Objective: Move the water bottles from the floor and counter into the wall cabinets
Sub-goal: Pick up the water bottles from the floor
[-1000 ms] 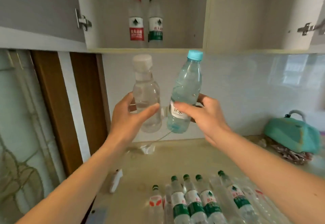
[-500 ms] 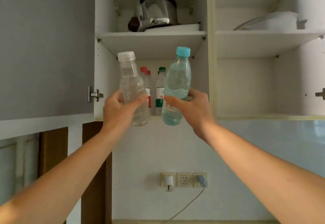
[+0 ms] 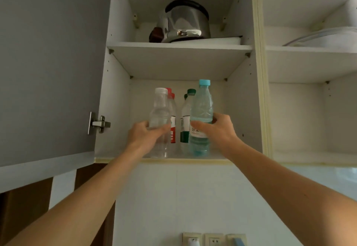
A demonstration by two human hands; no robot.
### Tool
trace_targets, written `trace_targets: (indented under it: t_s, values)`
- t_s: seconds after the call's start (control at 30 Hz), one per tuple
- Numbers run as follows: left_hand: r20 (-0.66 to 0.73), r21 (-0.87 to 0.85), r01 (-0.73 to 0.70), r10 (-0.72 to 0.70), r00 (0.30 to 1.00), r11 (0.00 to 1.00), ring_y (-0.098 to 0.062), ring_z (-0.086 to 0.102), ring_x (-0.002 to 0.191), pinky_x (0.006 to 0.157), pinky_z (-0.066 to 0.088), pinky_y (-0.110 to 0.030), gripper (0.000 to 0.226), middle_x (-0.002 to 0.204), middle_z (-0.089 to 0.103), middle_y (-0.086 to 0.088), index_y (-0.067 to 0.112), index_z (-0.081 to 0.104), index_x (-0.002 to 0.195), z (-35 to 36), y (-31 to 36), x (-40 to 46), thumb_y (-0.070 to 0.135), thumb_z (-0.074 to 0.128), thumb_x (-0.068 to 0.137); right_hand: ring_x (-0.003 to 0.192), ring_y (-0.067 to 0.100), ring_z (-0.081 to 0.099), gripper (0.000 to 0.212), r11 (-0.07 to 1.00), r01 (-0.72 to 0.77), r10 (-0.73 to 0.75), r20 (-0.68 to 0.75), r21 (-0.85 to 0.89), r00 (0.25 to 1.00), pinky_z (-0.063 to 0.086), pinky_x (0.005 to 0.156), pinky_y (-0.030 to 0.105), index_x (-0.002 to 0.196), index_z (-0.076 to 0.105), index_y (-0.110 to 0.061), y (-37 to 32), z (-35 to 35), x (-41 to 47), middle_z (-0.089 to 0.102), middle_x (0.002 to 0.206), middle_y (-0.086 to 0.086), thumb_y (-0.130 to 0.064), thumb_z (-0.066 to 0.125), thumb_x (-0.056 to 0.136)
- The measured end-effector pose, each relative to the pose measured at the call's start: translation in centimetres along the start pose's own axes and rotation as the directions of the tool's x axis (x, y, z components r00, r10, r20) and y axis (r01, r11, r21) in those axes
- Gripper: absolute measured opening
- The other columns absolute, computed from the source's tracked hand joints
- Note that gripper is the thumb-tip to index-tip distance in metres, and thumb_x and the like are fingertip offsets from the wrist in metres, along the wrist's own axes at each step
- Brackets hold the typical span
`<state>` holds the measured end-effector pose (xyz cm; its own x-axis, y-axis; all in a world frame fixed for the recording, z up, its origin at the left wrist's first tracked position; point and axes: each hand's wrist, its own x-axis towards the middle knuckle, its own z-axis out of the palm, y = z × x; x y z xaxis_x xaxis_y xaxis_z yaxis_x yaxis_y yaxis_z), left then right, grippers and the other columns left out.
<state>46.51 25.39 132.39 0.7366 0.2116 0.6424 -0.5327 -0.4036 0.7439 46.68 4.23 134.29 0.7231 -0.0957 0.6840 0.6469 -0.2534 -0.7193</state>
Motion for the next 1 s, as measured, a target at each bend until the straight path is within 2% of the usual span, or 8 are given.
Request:
trace_targets:
  t_s: [0.17, 0.23, 0.33, 0.47, 0.53, 0.6, 0.7, 1.0]
  values:
    - [0.081, -0.003, -0.011, 0.011, 0.997, 1.0, -0.005, 0.066, 0.084, 0.063, 0.047, -0.025, 0.026, 0.09, 0.071, 0.016, 0.036, 0.064, 0.091, 0.1, -1.9, 2.2, 0.055, 0.076, 0.079, 0.091, 0.018, 0.074, 0.045, 0.998, -0.038, 0.04, 0.04, -0.051, 0.998, 0.063, 0.08, 0.042, 0.118, 0.064, -0.016, 2.2, 0.9, 1.9, 0.074, 0.103, 0.001, -0.033, 0.082, 0.081]
    - [0.105, 0.013, -0.01, 0.009, 0.994, 1.0, -0.004, 0.066, 0.084, 0.064, 0.047, -0.024, 0.024, 0.09, 0.07, 0.017, 0.037, 0.064, 0.088, 0.3, -2.8, 3.2, 0.056, 0.075, 0.08, 0.089, 0.016, 0.074, 0.045, 0.995, -0.048, 0.051, 0.032, -0.087, 0.998, 0.064, 0.077, 0.038, 0.118, 0.063, -0.016, 3.0, 1.1, 2.7, 0.074, 0.103, 0.001, -0.036, 0.081, 0.082]
    - [0.105, 0.025, 0.004, -0.006, 0.994, 1.0, -0.007, 0.065, 0.085, 0.066, 0.047, -0.025, 0.025, 0.092, 0.069, 0.014, 0.035, 0.062, 0.086, 0.1, -2.8, 4.1, 0.057, 0.073, 0.082, 0.086, 0.012, 0.072, 0.045, 0.988, -0.035, 0.035, -0.006, -0.152, 0.999, 0.06, 0.062, 0.025, 0.118, 0.061, -0.018, 2.7, 0.9, 3.1, 0.072, 0.105, 0.0, -0.039, 0.08, 0.083]
    - [0.149, 0.035, 0.052, -0.056, 0.987, 0.998, -0.013, 0.066, 0.092, 0.073, 0.053, -0.03, 0.037, 0.099, 0.07, 0.008, 0.03, 0.065, 0.107, 0.7, -3.7, 5.5, 0.059, 0.072, 0.084, 0.087, 0.012, 0.07, 0.047, 0.979, -0.066, 0.06, -0.037, -0.192, 0.997, 0.052, 0.056, 0.02, 0.122, 0.06, -0.015, 3.6, 1.0, 3.7, 0.07, 0.108, 0.002, -0.037, 0.079, 0.085]
    - [0.181, 0.016, 0.092, -0.093, 0.979, 0.996, -0.021, 0.069, 0.099, 0.085, 0.058, -0.042, 0.047, 0.106, 0.073, 0.001, 0.023, 0.067, 0.114, 0.9, -4.1, 6.1, 0.058, 0.073, 0.083, 0.088, 0.013, 0.069, 0.049, 0.973, -0.079, 0.065, -0.067, -0.218, 0.996, 0.051, 0.058, 0.021, 0.123, 0.059, -0.014, 3.9, 1.0, 4.0, 0.07, 0.108, 0.003, -0.037, 0.079, 0.085]
    - [0.227, -0.005, 0.124, -0.12, 0.967, 0.992, -0.027, 0.069, 0.106, 0.095, 0.056, -0.05, 0.057, 0.114, 0.072, -0.004, 0.018, 0.065, 0.123, 1.0, -4.2, 6.8, 0.057, 0.074, 0.083, 0.088, 0.013, 0.068, 0.048, 0.968, -0.089, 0.07, -0.087, -0.236, 0.994, 0.05, 0.058, 0.021, 0.123, 0.059, -0.013, 4.2, 1.0, 4.4, 0.069, 0.108, 0.003, -0.036, 0.078, 0.085]
    - [0.265, -0.015, 0.148, -0.138, 0.954, 0.989, -0.03, 0.065, 0.112, 0.098, 0.054, -0.05, 0.065, 0.123, 0.069, -0.007, 0.016, 0.06, 0.133, 1.4, -4.5, 7.4, 0.056, 0.073, 0.083, 0.086, 0.013, 0.067, 0.045, 0.959, -0.101, 0.077, -0.101, -0.264, 0.992, 0.048, 0.056, 0.021, 0.122, 0.06, -0.012, 4.5, 1.1, 4.9, 0.069, 0.107, 0.004, -0.035, 0.077, 0.087]
    - [0.294, -0.015, 0.175, -0.163, 0.942, 0.984, -0.031, 0.064, 0.115, 0.099, 0.053, -0.05, 0.071, 0.128, 0.065, -0.01, 0.013, 0.052, 0.142, 2.3, -4.9, 8.3, 0.055, 0.069, 0.088, 0.08, 0.011, 0.061, 0.041, 0.937, -0.144, 0.111, -0.117, -0.319, 0.987, 0.044, 0.054, 0.023, 0.119, 0.057, -0.013, 4.8, 1.0, 5.2, 0.066, 0.107, 0.006, -0.037, 0.073, 0.09]
